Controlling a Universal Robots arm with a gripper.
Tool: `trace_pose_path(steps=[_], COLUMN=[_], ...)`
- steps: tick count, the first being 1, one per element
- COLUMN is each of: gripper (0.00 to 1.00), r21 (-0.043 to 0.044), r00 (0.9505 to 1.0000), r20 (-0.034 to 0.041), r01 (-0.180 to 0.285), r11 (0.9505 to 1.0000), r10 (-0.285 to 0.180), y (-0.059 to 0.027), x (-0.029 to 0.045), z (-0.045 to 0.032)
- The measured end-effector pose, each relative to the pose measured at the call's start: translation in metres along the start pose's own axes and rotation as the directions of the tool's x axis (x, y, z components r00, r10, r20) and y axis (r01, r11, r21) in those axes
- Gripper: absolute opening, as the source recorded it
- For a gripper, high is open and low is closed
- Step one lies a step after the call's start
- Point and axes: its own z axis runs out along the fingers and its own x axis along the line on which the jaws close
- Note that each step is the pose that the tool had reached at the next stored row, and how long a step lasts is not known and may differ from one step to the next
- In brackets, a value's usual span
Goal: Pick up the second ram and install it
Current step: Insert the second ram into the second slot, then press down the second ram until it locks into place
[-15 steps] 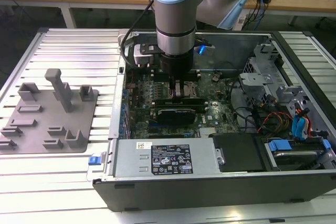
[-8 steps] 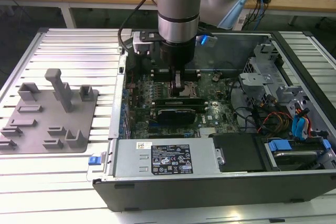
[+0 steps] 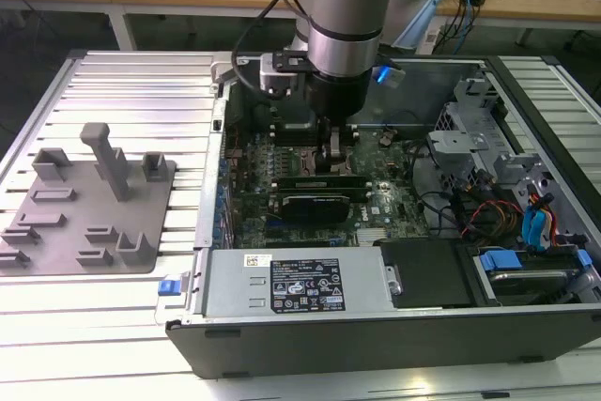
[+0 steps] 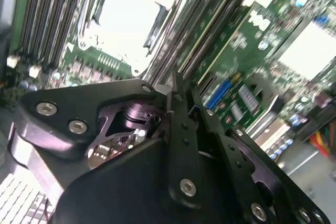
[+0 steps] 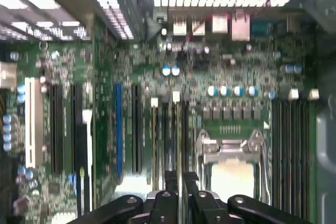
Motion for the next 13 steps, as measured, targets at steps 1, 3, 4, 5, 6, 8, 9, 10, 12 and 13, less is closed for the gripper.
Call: trace_pose_path(steps=[1,3,4,5,6,8,9,10,12,13], gripper=[0.17,0.17,0.09,0.09,0.08,0.08,0.08,0.08,0.08,0.08], r21=[0.0000,0.0000,0.0001,0.0000,0.0001,0.0001,0.0000,0.0000,0.0001,0.0001], r00=[1.0000,1.0000,1.0000,1.0000,1.0000,1.0000,1.0000,1.0000,1.0000,1.0000], r20=[-0.0001,0.0000,0.0000,0.0000,0.0001,0.0000,0.0000,0.0000,0.0000,0.0001], r01=[0.000,0.000,0.000,0.000,0.000,0.000,0.000,0.000,0.000,0.000], r11=[1.0000,1.0000,1.0000,1.0000,1.0000,1.0000,1.0000,1.0000,1.0000,1.0000], r10=[0.000,0.000,0.000,0.000,0.000,0.000,0.000,0.000,0.000,0.000], y=[-0.0012,-0.0021,-0.0025,-0.0027,-0.0032,-0.0036,-0.0038,-0.0042,-0.0053,-0.0058], x=[0.0000,0.0000,0.0000,-0.0001,0.0000,-0.0001,0.0000,-0.0001,-0.0001,-0.0001], z=[0.0000,0.0000,0.0000,0.0000,0.0000,0.0000,0.0000,0.0000,0.0000,0.0000])
